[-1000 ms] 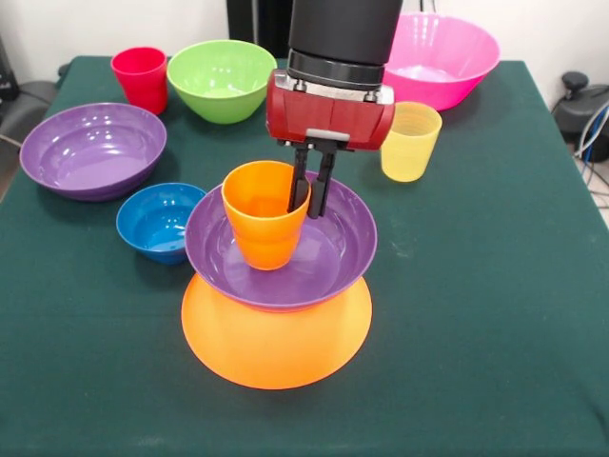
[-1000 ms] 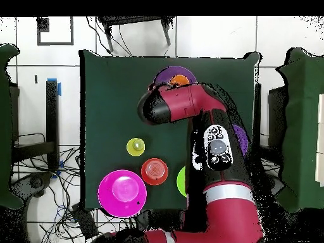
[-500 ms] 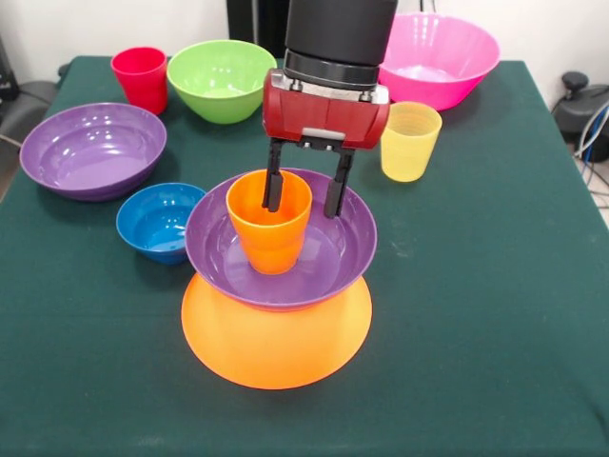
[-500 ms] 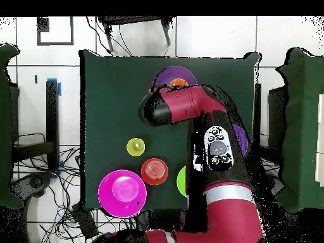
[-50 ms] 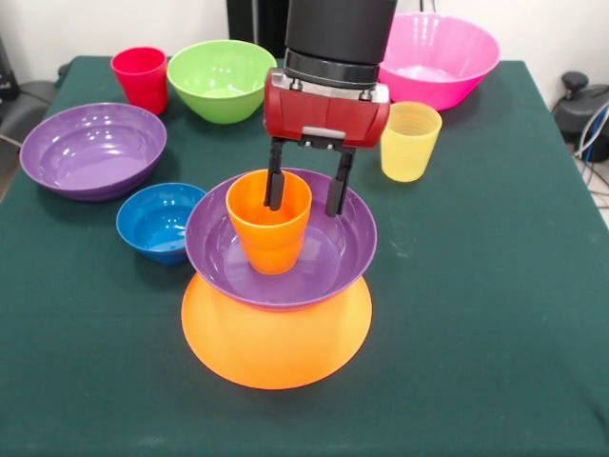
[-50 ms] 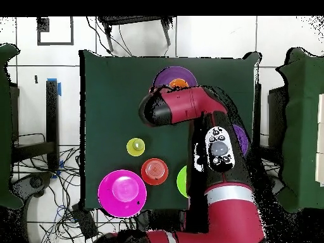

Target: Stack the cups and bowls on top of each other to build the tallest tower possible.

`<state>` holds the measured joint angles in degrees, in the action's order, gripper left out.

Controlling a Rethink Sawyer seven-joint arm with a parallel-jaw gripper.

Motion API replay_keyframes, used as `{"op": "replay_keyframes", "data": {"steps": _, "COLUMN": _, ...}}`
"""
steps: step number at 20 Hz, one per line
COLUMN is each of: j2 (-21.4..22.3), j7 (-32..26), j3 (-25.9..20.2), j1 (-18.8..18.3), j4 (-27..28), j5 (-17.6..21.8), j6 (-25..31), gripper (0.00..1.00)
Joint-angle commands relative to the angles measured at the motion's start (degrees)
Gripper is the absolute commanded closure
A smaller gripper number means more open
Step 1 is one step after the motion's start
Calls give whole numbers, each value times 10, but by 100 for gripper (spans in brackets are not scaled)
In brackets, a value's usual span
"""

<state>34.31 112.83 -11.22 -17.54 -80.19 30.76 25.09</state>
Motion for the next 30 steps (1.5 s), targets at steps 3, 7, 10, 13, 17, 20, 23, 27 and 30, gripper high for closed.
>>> {"op": "replay_keyframes", "data": {"steps": 3, "j2": 23, "j7": -18, "j3": -33, "j1": 3, "j4": -48, "j5": -11, "j6": 37, "gripper": 0}}
{"op": "replay_keyframes", "data": {"steps": 7, "j2": 50, "j7": -13, "j3": -32, "j1": -3, "j4": -75, "j5": -18, "j6": 27, "gripper": 0}}
{"op": "replay_keyframes", "data": {"steps": 10, "j2": 67, "j7": -18, "j3": -38, "j1": -16, "j4": -102, "j5": -21, "j6": 15, "gripper": 0}}
{"op": "replay_keyframes", "data": {"steps": 13, "j2": 86, "j7": -29, "j3": -48, "j1": -35, "j4": -134, "j5": -28, "j6": 9, "gripper": 0}}
{"op": "replay_keyframes", "data": {"steps": 17, "j2": 101, "j7": -29, "j3": -55, "j1": -60, "j4": -178, "j5": -26, "j6": -11, "gripper": 0}}
{"op": "replay_keyframes", "data": {"steps": 20, "j2": 94, "j7": -23, "j3": -71, "j1": -92, "j4": -230, "j5": -17, "j6": -48, "gripper": 0}}
{"op": "replay_keyframes", "data": {"steps": 23, "j2": 80, "j7": -11, "j3": -82, "j1": -116, "j4": -272, "j5": 7, "j6": -105, "gripper": 0}}
{"op": "replay_keyframes", "data": {"steps": 27, "j2": 84, "j7": 15, "j3": -53, "j1": -103, "j4": -308, "j5": 23, "j6": -128, "gripper": 0}}
{"op": "replay_keyframes", "data": {"steps": 30, "j2": 87, "j7": 31, "j3": -25, "j1": -89, "j4": -326, "j5": 25, "j6": -138, "gripper": 0}}
